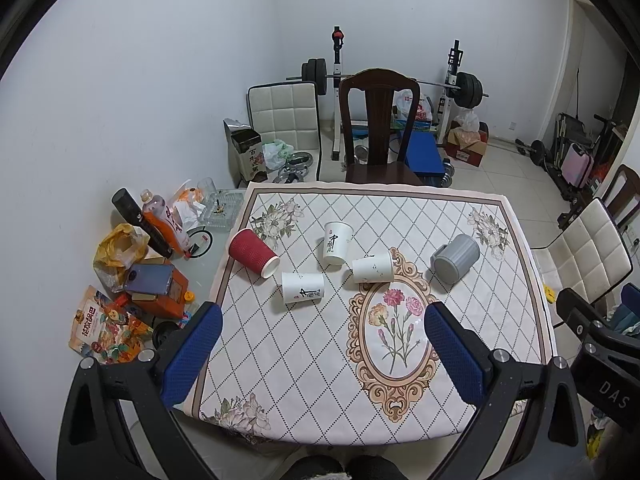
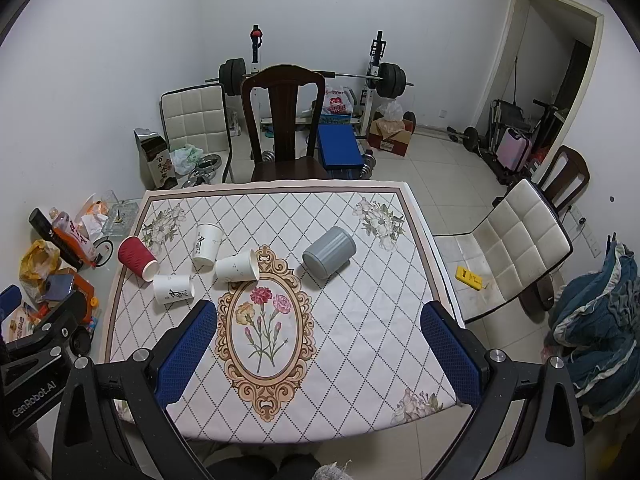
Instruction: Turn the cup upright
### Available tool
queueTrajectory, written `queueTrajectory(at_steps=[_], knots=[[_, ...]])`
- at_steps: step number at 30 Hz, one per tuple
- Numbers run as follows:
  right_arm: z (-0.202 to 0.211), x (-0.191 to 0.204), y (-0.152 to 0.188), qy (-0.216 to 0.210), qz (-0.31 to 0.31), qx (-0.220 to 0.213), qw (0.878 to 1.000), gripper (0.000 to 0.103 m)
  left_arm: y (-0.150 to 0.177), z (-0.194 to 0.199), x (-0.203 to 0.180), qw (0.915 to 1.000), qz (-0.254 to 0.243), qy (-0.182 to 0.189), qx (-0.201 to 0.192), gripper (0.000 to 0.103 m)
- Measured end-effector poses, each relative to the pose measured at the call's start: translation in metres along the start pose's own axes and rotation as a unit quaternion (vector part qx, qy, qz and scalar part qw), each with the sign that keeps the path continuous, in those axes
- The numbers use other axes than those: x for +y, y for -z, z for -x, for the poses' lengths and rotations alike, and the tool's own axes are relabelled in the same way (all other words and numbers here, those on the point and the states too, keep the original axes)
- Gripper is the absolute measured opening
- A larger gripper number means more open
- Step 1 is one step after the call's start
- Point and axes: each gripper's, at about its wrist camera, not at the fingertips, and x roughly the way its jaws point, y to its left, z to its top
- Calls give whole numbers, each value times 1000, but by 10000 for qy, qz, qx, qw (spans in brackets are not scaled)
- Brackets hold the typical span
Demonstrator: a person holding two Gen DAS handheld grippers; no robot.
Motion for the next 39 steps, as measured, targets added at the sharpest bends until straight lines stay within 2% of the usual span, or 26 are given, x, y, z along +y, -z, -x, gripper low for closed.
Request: queueTrajectory(at_steps=[27, 33, 35, 39], knots=[[2, 5, -2, 37, 4, 27, 10000, 103, 1, -1, 0, 10000, 13, 24, -3, 103], [3, 14, 1, 14, -41, 41, 10000, 103, 2, -1, 4, 10000, 10, 69, -3, 103], [7, 28, 7, 2, -84, 64, 9999, 103, 3, -1, 7, 10000, 13, 68, 10, 103], [-5, 33, 11, 4, -278, 211, 9994, 103, 3, -19, 20, 9999, 6, 75, 120, 103]])
